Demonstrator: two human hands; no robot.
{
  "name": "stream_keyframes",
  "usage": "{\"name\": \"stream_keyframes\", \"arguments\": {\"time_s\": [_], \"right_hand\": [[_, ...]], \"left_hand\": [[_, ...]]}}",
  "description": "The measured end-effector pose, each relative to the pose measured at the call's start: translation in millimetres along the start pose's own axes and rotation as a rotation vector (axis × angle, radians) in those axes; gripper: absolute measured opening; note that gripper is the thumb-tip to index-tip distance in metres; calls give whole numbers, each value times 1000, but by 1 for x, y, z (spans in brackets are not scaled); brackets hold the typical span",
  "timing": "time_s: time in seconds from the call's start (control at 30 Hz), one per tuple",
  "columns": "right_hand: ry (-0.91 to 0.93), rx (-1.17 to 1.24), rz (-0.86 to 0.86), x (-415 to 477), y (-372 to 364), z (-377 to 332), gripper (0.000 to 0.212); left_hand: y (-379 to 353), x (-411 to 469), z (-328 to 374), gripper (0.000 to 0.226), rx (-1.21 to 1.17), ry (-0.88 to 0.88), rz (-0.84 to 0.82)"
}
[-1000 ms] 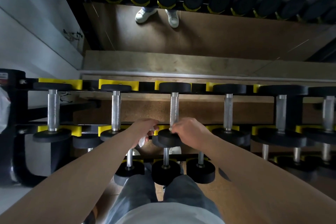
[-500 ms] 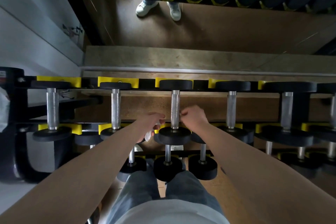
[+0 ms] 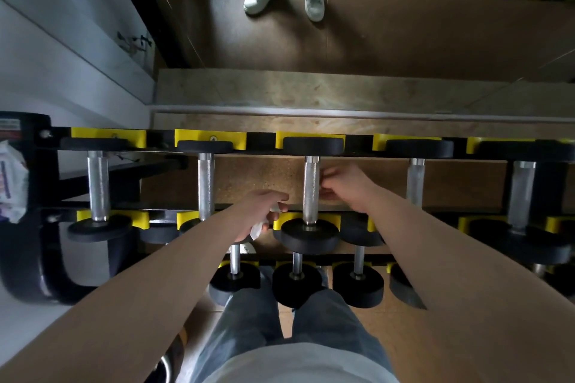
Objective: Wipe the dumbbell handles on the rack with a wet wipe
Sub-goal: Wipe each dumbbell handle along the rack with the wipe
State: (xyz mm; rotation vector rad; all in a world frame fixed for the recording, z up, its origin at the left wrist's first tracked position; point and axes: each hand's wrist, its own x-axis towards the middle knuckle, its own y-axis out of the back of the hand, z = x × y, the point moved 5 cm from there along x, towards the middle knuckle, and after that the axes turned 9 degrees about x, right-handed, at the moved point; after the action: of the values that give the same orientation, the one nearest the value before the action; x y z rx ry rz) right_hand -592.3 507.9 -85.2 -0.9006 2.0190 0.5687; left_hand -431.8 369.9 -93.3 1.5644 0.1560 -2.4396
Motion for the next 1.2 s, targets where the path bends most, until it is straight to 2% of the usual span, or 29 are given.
{"name": "stream_keyframes", "arguments": {"time_s": [0.07,0.17,0.2,0.27,0.37,0.43,0.47,0.57,0.6,0.63,0.73,0.9,0.97,1.03,1.1,1.13,1.2], "right_hand": [[-7,-401,-97,-5,-7,10,18],[-41,-562,-186,-12,-10,6,14],[-75,-507,-192,-12,-8,4,15],[-128,-188,-171,-9,-5,0,20],[-37,329,-64,6,3,-11,26],[13,406,-55,10,3,-12,28],[27,274,-53,6,2,-8,26],[19,-500,-122,-8,-7,14,18],[10,-621,-159,-12,-9,21,18],[-8,-623,-183,-12,-10,25,18],[-76,-454,-190,-10,-7,20,23],[-17,478,26,6,3,-8,27],[-12,569,6,9,3,-11,26],[-34,318,-67,2,0,-1,26],[-68,-143,-154,-3,-6,19,26],[-75,-295,-191,-5,-8,26,26],[-61,-391,-204,-8,-8,32,24]], "left_hand": [[0,1,-1,22,-7,14,-8],[1,2,1,22,42,23,7],[1,2,2,22,61,23,10],[0,4,5,19,88,24,16],[-1,4,10,19,102,17,12],[0,4,9,21,102,12,11],[-1,4,8,21,103,10,8],[-1,6,4,18,123,0,-1],[-2,5,2,15,139,2,-6],[-3,5,1,12,152,4,-16],[-6,4,1,15,183,-1,-45],[-6,0,9,19,150,-9,-18],[-7,-1,10,19,135,-23,-15],[-8,-1,10,18,131,-12,-16],[-8,-2,10,22,131,8,-17],[-9,-3,9,26,132,17,-16],[-10,-6,9,29,133,26,-7]]}}
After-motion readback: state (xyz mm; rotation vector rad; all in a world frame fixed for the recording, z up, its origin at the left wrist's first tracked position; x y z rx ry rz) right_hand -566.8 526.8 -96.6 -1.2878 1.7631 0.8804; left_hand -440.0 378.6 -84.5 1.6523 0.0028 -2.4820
